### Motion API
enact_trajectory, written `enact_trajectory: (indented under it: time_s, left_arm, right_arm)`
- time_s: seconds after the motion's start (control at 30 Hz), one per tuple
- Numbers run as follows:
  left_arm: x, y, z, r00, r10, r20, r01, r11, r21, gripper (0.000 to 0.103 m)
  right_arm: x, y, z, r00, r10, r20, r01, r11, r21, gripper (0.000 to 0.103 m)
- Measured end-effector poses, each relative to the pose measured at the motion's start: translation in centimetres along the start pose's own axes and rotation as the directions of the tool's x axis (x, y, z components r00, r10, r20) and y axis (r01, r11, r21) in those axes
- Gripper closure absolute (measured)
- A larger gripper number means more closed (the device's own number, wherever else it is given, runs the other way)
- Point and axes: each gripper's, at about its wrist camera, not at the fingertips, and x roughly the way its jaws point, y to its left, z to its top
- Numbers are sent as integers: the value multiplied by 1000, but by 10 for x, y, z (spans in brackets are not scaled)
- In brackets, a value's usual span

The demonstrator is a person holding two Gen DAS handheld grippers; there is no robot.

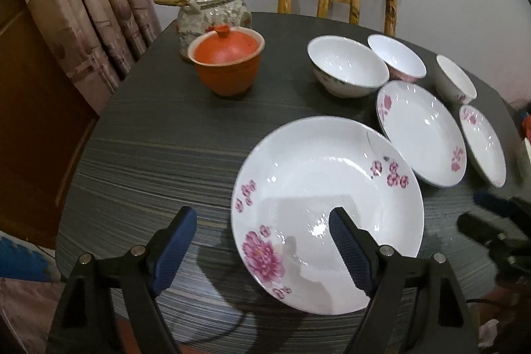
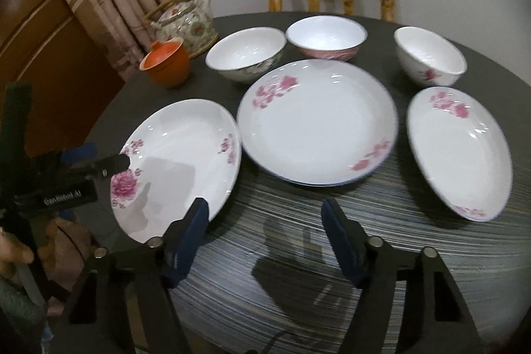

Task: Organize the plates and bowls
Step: 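Close the left gripper on the rim of the white peony-print plate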

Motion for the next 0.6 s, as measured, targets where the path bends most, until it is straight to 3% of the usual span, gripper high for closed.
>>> enact_trajectory:
  time_s: [0.53, 0.6]
  left_arm:
    - [22, 43, 19, 986, -123, -112, 108, 986, -128, 20]
    - [27, 47, 19, 982, -141, -129, 122, 981, -148, 40]
  right_arm:
    - [44, 8, 32, 980, 128, -155, -114, 989, 97, 61]
    - [51, 8, 34, 975, 137, -175, -119, 987, 109, 65]
